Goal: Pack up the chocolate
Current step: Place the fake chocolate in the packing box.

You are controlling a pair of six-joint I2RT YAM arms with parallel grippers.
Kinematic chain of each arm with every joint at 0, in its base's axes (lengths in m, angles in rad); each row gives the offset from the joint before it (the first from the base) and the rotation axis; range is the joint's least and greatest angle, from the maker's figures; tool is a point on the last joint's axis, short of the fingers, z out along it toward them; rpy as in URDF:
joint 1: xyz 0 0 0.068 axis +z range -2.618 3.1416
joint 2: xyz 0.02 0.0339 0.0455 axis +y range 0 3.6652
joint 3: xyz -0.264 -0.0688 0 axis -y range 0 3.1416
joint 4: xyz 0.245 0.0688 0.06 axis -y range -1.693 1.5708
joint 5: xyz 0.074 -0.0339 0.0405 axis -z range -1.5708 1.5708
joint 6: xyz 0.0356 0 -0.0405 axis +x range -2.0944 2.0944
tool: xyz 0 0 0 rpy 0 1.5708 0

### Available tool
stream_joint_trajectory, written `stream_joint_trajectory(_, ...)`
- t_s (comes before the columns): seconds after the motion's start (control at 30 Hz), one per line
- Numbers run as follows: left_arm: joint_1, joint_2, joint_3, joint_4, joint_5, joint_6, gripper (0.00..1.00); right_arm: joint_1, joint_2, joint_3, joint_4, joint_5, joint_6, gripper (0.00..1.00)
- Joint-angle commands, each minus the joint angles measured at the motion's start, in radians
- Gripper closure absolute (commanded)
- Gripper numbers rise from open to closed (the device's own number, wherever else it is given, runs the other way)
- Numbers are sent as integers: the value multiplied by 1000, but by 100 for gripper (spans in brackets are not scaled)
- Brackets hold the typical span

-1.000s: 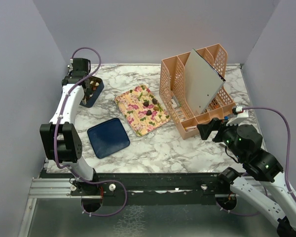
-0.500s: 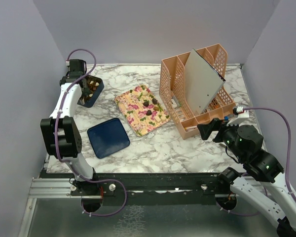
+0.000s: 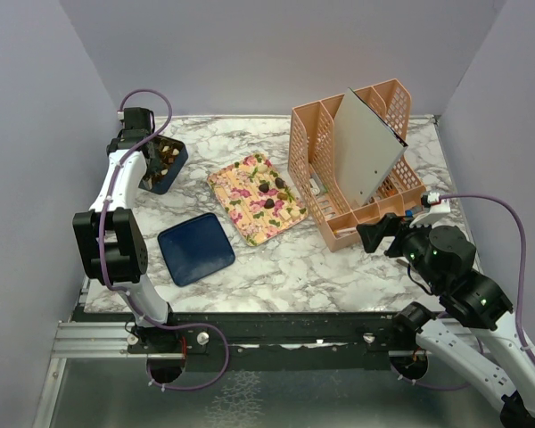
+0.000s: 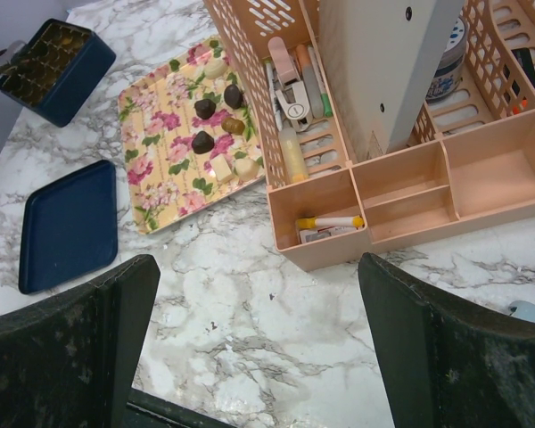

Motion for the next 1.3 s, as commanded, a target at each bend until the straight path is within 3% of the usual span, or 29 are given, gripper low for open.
stream_joint_trajectory(0.0,8,-3,28,21,21,-8,55,2,-7,2,7,20,-13,1)
stream_joint_trajectory(0.37,8,-56,-3,12,30,-13,52,2,-12,0,8,20,-12,1)
stream_joint_trajectory(0.8,-33,-173,-50,-1,227,14,55,3,-6,-3,13,14,-11,1)
stream_joint_trajectory(1.27,-404,-282,-145,-5,253,85,55,2,-12,3,2,27,-8,1)
